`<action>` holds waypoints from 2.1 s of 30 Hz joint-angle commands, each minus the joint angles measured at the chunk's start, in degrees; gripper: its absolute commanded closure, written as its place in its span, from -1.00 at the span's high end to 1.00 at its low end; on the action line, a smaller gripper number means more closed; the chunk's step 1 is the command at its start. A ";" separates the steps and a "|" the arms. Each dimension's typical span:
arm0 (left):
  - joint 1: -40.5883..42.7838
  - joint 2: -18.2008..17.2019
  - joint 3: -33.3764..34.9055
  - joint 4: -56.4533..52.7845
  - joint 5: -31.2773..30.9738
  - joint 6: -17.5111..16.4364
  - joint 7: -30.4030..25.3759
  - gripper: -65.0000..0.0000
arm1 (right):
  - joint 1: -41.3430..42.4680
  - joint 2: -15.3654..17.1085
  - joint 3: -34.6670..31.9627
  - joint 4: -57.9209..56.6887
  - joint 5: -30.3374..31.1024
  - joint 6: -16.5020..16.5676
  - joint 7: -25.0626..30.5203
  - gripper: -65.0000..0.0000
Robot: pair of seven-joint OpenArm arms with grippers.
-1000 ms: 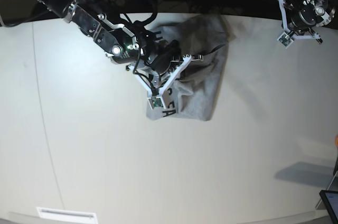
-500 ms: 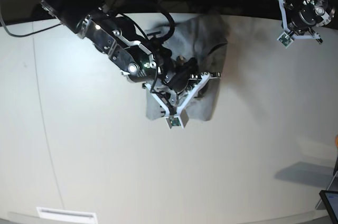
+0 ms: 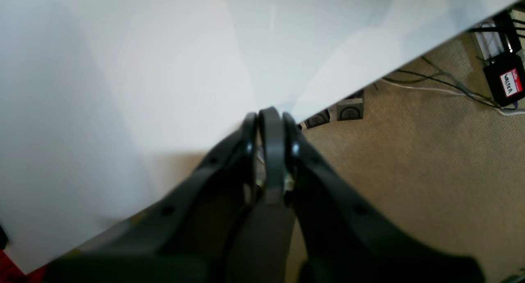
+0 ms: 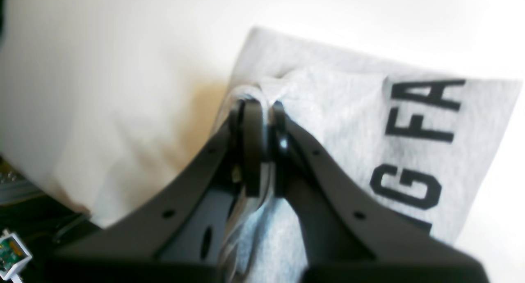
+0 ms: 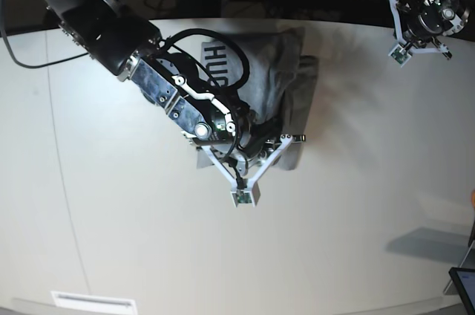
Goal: Fold the T-shirt properly
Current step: 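Grasp the bundle with the right gripper and flip it over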
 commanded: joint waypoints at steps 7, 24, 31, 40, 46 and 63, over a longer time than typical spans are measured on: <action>0.04 -0.87 -0.60 0.63 0.06 0.20 0.45 -0.87 | 3.46 -0.88 0.27 0.81 -0.09 0.18 1.48 -1.00; -0.04 -0.78 -0.60 0.63 0.06 0.20 1.41 -0.87 | 4.25 -6.68 -5.62 -8.24 -0.44 0.18 5.97 -1.00; -0.04 -0.78 -0.60 0.63 0.06 0.20 1.41 -0.87 | 5.04 -6.86 -5.71 -8.59 -0.44 0.18 6.76 -1.00; -0.04 -0.78 -0.42 0.63 0.06 0.20 1.41 -0.87 | 5.21 -6.94 -6.24 -8.68 -0.27 0.18 10.71 -0.88; -0.04 -0.78 -0.51 0.63 0.06 0.20 1.41 -0.87 | 5.13 -7.29 -6.24 -8.68 0.08 0.18 10.36 -0.88; -0.13 -0.78 -0.34 0.63 0.06 0.20 1.41 -0.87 | 3.54 -7.73 -6.33 -8.68 0.08 0.18 10.36 -0.87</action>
